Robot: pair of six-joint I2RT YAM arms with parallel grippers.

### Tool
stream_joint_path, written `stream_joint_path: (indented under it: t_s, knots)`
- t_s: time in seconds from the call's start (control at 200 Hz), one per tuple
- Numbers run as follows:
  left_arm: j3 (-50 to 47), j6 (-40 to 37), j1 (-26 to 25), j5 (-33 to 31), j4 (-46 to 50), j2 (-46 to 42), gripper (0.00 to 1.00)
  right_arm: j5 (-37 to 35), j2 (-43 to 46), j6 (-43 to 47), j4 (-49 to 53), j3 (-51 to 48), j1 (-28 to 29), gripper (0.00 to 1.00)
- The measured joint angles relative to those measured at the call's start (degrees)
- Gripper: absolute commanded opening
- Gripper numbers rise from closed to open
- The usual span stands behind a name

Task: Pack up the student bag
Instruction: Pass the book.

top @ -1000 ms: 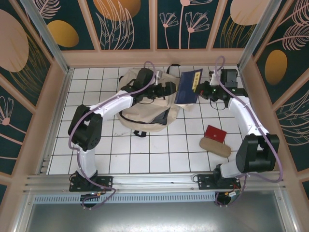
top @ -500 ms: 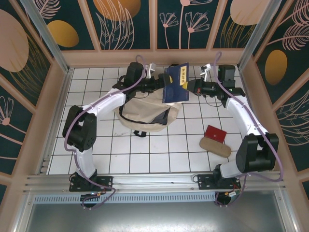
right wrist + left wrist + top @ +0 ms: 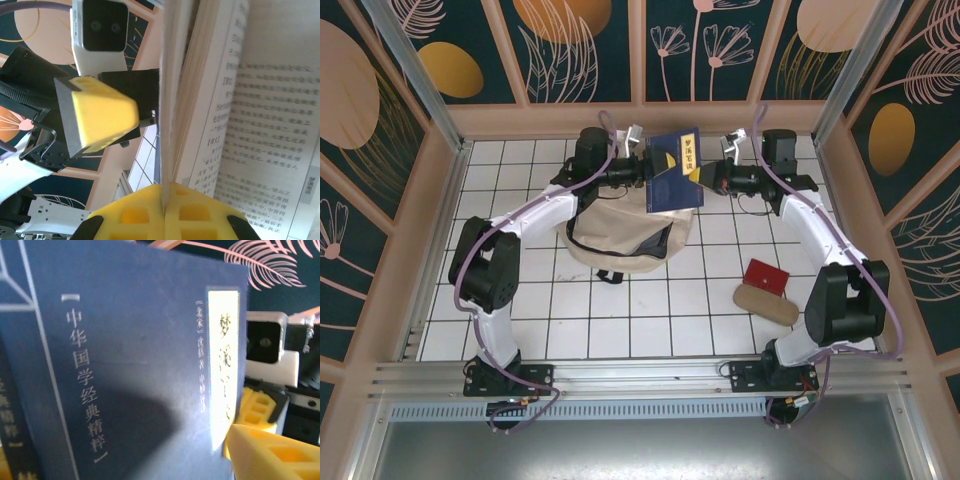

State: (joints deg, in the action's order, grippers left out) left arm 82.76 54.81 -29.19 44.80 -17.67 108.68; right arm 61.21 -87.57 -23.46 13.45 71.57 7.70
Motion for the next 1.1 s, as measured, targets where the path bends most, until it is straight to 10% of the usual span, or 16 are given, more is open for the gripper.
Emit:
stream_joint_path:
  t_s: [0.13,0.295,0.43,0.766,1.096]
  knots:
    - [-0.17,-0.24,0.07,0.09,-0.52,-0.68,0.31,-0.07,-0.13,0.20,0.02,0.76,-0.11,0.04]
    - [-0.90,-0.39,0.81,-1.36,-0.48,-1.77,0.06,-2.86,0.13,-1.36,-0.50,0.22,-1.81,0.59]
    - [-3.34,1.49,1.18,-4.33,-1.46,-4.09,0.05,-7.74,3.85,-6.67,-5.46,-5.46,-3.87,0.75]
    - [-8.74,15.98,1.18,-13.46,-15.34,-6.54,0.05,-19.30,10.36,-38.66,-40.41,-27.32,6.84,0.86]
    - [-10.62,26.03,1.18,-18.58,-23.50,-6.54,0.05,-27.41,3.30,-57.99,-65.68,-28.20,13.38,0.81]
